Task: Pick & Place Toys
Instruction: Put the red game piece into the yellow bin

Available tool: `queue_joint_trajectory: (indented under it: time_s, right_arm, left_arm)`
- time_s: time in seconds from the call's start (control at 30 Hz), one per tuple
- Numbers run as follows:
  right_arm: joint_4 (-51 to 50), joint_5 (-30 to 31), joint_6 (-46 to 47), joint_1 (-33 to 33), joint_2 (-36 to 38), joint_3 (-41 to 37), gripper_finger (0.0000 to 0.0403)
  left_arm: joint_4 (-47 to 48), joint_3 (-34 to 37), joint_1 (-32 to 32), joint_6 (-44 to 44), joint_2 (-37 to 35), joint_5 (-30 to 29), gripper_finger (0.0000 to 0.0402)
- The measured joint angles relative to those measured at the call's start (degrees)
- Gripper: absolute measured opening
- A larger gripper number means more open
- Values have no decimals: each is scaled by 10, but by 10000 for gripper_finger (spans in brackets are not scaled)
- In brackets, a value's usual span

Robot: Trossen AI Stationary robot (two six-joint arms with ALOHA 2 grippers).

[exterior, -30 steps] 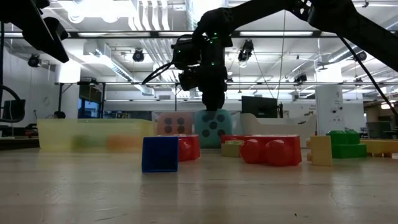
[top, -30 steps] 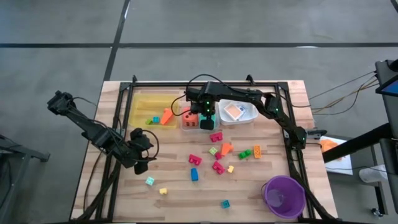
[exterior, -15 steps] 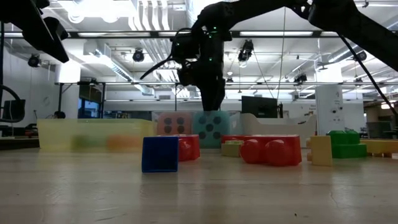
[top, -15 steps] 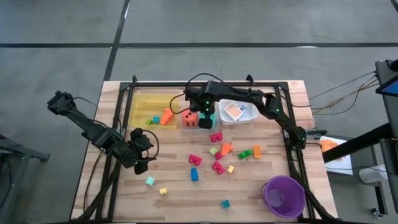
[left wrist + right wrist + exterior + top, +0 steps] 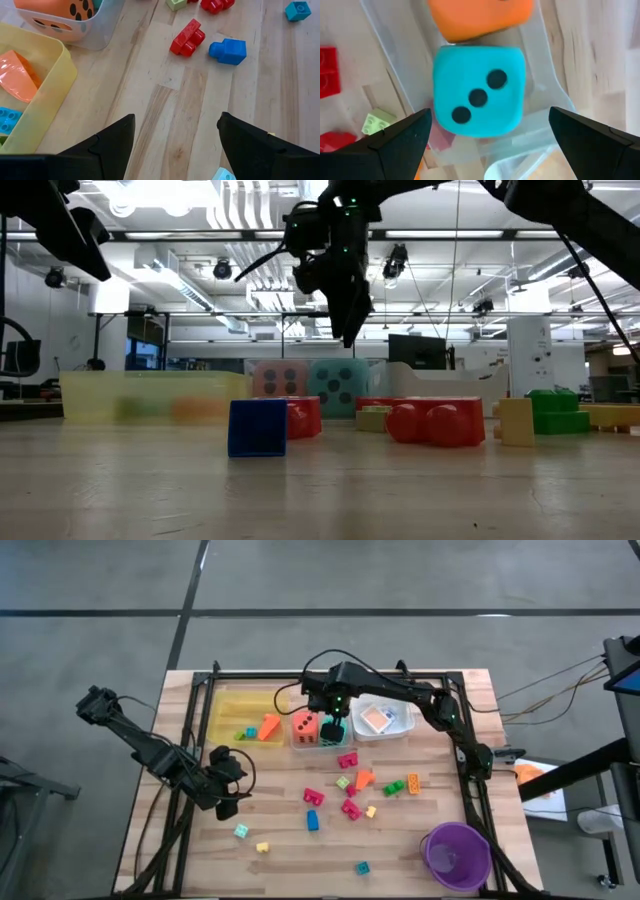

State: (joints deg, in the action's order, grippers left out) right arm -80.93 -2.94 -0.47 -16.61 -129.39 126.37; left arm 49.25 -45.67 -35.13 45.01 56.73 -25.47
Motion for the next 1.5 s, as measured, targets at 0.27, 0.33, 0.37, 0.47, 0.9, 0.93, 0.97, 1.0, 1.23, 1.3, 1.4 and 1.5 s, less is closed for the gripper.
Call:
queue_joint_trajectory:
  time_s: [0.27,0.33,0.37,0.47,0.9,0.93,0.97,1.0,1.23,1.3,1.4,1.5]
  right_arm:
    - [-20,28,101,21,28,0,396]
    - [-21,44,102,32,39,0,396]
    - [-23,50,98,38,45,0,396]
    - [-23,67,84,64,60,0,396]
    - [-91,178,180,209,83,-6,396]
    - [-89,186,186,219,83,-6,396]
    - [-89,195,188,230,83,-6,396]
    - [-89,206,190,240,83,-6,396]
    - [-90,228,244,305,82,-6,396]
    - [-82,254,275,328,82,-6,396]
    - [-71,294,302,358,82,-6,396]
    - [-77,310,351,375,82,-7,396]
  left_arm:
    - [-1,0,0,0,0,0,281]
    - [-1,0,0,0,0,0,281]
    - [-1,0,0,0,0,0,281]
    - [-2,0,0,0,0,0,281]
    - [-2,0,0,0,0,0,281]
    - [-2,0,0,0,0,0,281]
    - [-2,0,0,0,0,0,281]
    - [-2,0,0,0,0,0,281]
    - [-2,0,0,0,0,0,281]
    - [-2,0,0,0,0,0,281]
    - [-2,0,0,0,0,0,281]
    - [-2,0,0,0,0,0,281]
